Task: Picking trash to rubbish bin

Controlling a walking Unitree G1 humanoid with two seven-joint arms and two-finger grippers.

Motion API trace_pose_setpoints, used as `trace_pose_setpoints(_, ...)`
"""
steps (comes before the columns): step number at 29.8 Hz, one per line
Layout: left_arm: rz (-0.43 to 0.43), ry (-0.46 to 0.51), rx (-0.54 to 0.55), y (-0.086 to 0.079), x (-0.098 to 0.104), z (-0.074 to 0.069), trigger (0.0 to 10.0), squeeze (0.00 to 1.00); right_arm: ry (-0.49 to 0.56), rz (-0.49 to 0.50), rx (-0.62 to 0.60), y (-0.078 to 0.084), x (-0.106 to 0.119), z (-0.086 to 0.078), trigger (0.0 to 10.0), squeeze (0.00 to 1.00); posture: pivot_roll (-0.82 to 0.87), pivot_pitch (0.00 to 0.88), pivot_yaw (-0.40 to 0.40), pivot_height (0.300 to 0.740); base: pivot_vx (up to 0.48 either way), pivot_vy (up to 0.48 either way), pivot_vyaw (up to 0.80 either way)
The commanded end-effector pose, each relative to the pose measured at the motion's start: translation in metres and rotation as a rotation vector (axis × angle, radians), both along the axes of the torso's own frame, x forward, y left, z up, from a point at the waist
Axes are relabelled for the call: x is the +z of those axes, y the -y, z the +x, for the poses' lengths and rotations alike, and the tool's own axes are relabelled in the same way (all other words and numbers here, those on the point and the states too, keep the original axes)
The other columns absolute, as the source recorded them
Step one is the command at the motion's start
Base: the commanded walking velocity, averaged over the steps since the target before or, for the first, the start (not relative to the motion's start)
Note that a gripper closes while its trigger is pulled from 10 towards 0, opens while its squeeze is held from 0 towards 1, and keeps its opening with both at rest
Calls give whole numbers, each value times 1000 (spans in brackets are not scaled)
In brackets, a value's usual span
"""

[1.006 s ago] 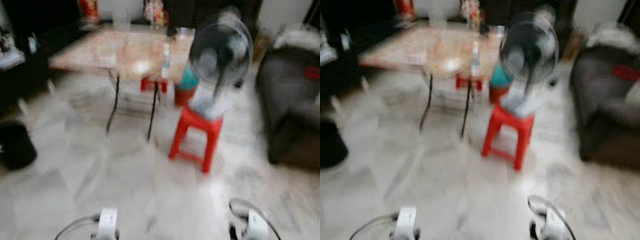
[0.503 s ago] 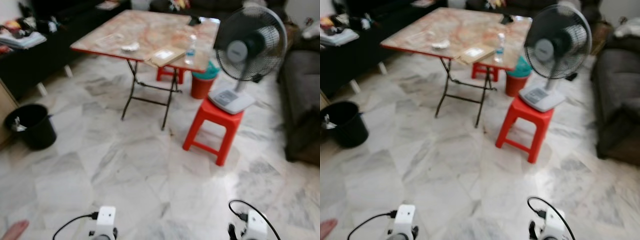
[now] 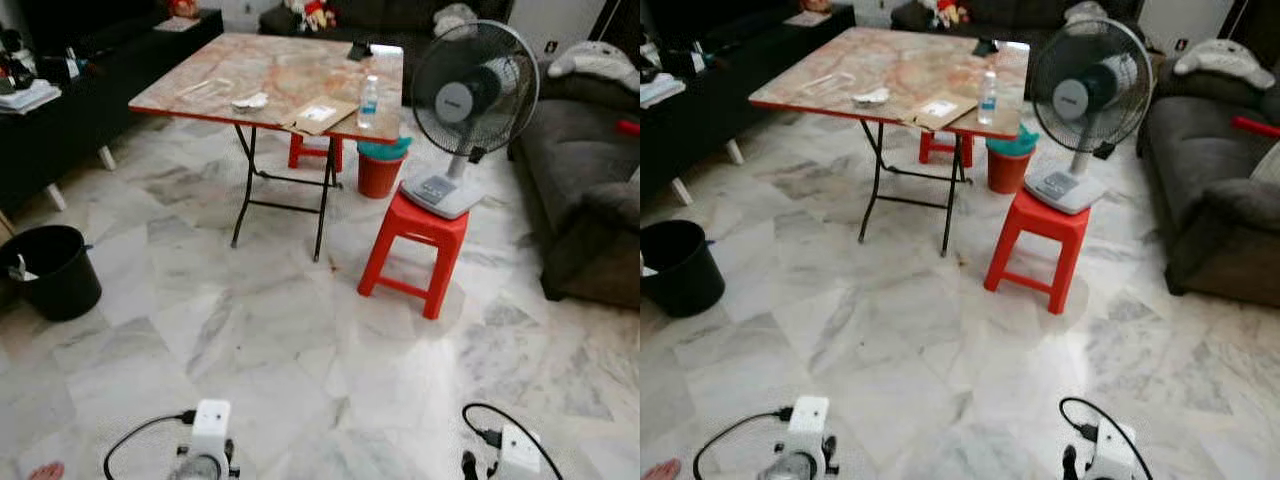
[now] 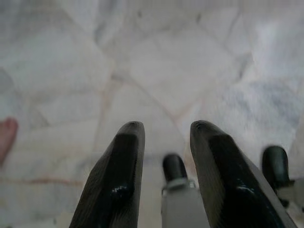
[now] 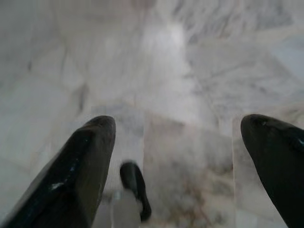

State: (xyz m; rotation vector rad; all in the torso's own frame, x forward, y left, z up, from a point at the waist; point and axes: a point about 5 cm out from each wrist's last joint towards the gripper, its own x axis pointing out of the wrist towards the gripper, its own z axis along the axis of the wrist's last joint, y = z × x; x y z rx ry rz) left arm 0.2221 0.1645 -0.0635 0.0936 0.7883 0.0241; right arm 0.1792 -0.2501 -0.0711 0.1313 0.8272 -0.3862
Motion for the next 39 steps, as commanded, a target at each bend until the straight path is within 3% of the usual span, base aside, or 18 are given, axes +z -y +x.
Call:
trace_pose_setpoints(1,-21,77,-31,13,12,18,10000,0,142,-47,3,12,23,31,10000,0,-191,19,-28,740,0,0,0)
trace_pose_setpoints(5,-27,233,-47,21,39,50,10000,0,360,-59,73,3,60,82,10000,0,-194,19,-23,740,0,0,0)
trace_pose_setpoints(6,-27,233,-47,21,39,50,10000,0,360,-59,73,3,60,82,10000,0,-194,19,-23,740,0,0,0)
trace_pose_setpoints(9,-33,336,-52,27,57,68,10000,0,508,-62,125,-13,84,108,10000,0,-188,18,-29,740,0,0,0)
trace_pose_setpoints(10,-33,336,-52,27,57,68,10000,0,508,-62,125,-13,84,108,10000,0,-188,18,-29,740,0,0,0)
trace_pose_setpoints(15,-26,475,-108,34,82,88,10000,0,692,-67,248,-41,115,134,10000,0,-189,26,-28,740,0,0,0)
trace_pose_setpoints(20,-10,582,-134,38,102,101,10000,0,768,-69,269,-55,132,146,10000,0,-197,32,-20,740,100,0,0)
trace_pose_setpoints(23,-3,686,-152,44,121,111,10000,0,816,-68,428,-83,144,155,10000,0,-195,33,-19,740,316,0,0)
trace_pose_setpoints(25,-6,706,-148,45,125,113,10000,0,833,-72,457,-89,147,156,10000,0,-188,31,-21,740,369,0,241)
trace_pose_setpoints(32,-7,737,-131,43,131,116,10000,0,847,-59,439,-91,152,161,10000,0,-180,24,-23,740,394,0,609)
trace_pose_setpoints(39,11,774,-119,33,137,118,10000,0,879,-38,439,-96,163,167,10000,0,-171,11,0,740,396,0,0)
